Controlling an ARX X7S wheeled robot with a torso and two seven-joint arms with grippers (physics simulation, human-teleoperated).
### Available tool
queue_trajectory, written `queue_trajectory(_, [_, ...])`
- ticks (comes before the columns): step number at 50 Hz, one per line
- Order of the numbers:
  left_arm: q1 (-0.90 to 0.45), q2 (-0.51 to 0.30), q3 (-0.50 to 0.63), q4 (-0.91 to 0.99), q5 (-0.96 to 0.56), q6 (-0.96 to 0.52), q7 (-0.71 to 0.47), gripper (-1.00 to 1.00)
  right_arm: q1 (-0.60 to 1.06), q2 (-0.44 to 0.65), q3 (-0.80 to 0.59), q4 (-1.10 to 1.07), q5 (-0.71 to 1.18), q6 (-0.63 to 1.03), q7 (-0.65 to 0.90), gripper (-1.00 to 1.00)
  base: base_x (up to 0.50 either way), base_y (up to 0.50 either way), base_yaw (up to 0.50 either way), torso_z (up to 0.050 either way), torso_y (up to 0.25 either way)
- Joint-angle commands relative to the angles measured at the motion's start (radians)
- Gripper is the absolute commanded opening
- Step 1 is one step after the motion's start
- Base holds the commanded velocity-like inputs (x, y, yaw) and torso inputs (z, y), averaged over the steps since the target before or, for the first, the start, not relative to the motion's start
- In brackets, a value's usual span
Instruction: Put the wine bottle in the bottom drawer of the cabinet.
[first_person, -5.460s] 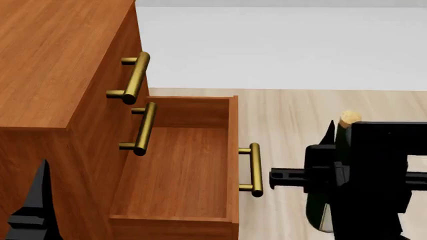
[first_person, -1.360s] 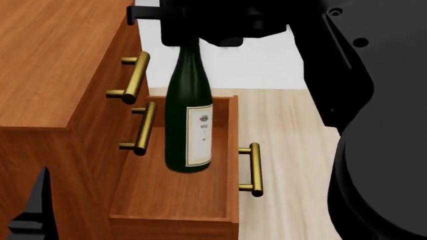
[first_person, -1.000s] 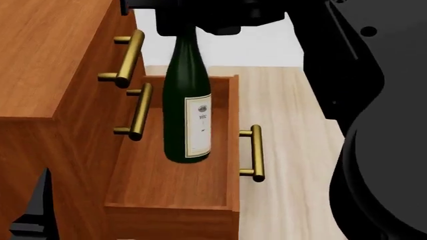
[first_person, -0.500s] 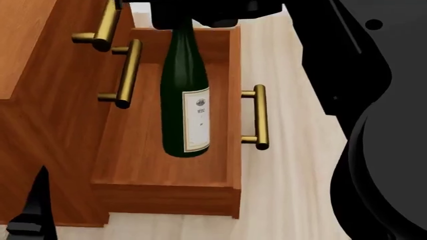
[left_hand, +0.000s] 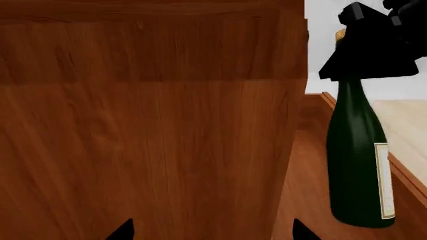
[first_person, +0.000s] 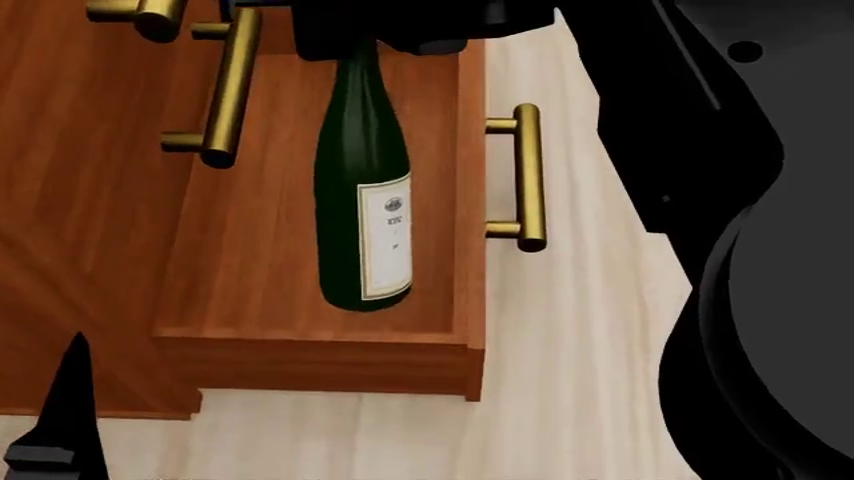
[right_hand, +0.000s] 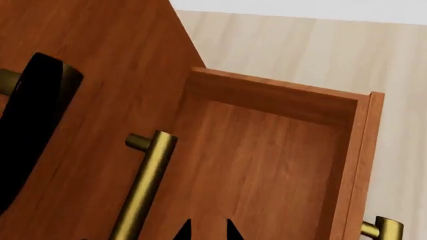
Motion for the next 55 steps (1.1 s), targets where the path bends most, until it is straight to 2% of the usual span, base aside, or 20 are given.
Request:
queue_trajectory(1, [0.006,-0.008,-0.007,0.005,0.012,0.011,-0.006,1.0,0.012,0.0,0.025,-0.001,0.01,-0.011,-0.015,-1.0,0.0,0.0,0.0,0.0,0.0])
queue_trajectory(27, [0.034,-0.003,-0.004,-0.022,0.027,0.03,0.004,1.0,-0.025,0.0,0.04,-0.012,-0.058,0.05,-0.031,-1.0,0.0,0.0,0.0,0.0,0.0])
queue_trajectory(55, [0.061,-0.003,-0.005,-0.06,0.032,0.056,0.025,1.0,-0.095,0.0,0.031,0.008,-0.04,0.009,0.004,-1.0,0.0,0.0,0.0,0.0,0.001])
